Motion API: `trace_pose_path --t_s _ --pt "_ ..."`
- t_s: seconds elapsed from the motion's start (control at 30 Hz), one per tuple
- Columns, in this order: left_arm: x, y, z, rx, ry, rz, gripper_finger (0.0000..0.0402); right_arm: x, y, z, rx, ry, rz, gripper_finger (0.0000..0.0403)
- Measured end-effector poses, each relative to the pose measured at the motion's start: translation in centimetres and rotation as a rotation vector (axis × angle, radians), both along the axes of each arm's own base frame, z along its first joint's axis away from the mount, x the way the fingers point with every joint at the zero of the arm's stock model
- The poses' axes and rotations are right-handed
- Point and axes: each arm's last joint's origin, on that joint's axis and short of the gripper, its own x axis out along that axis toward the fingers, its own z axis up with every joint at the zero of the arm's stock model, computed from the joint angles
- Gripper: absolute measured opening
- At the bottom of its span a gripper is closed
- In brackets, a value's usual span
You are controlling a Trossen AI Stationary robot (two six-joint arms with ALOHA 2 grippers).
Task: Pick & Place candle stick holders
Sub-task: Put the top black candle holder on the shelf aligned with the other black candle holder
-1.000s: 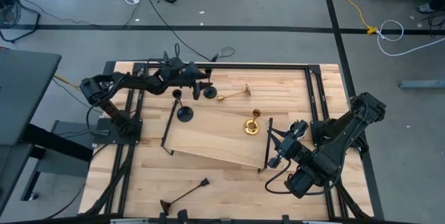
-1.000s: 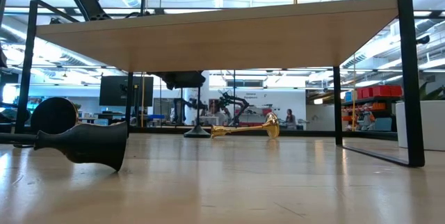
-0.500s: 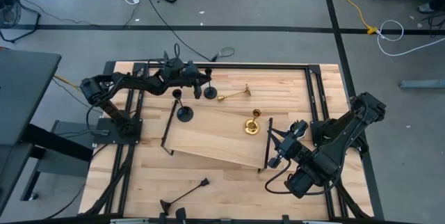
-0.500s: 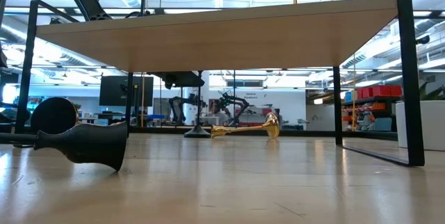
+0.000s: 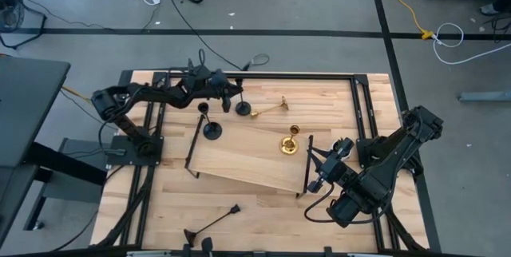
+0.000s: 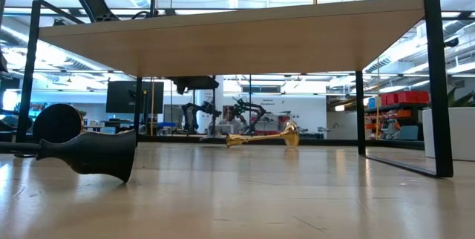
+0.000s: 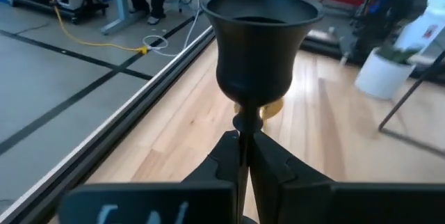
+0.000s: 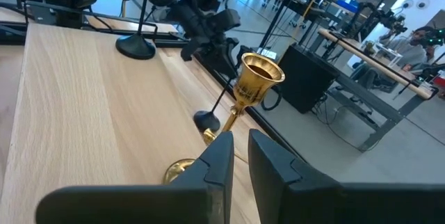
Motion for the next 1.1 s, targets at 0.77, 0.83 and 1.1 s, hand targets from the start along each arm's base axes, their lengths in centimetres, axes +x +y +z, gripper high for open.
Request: trace_pose_path --t_s 0.77,0.83,1.1 --pt "-5.9 -2.7 9.7 0.079 -0.152 0.036 0.0013 0.0 0.0 0.0 0.0 0.001 0.0 0.0049" --pt "-6.9 -3.3 10.7 0.088 -0.158 0.046 0.0013 0.0 0.0 0.0 0.0 0.001 0.0 0.0049" --pt "-10.1 -5.6 15.8 0.064 -0.004 0.122 0.0013 0.0 0.0 0.0 0.0 0.0 0.0 0.0049"
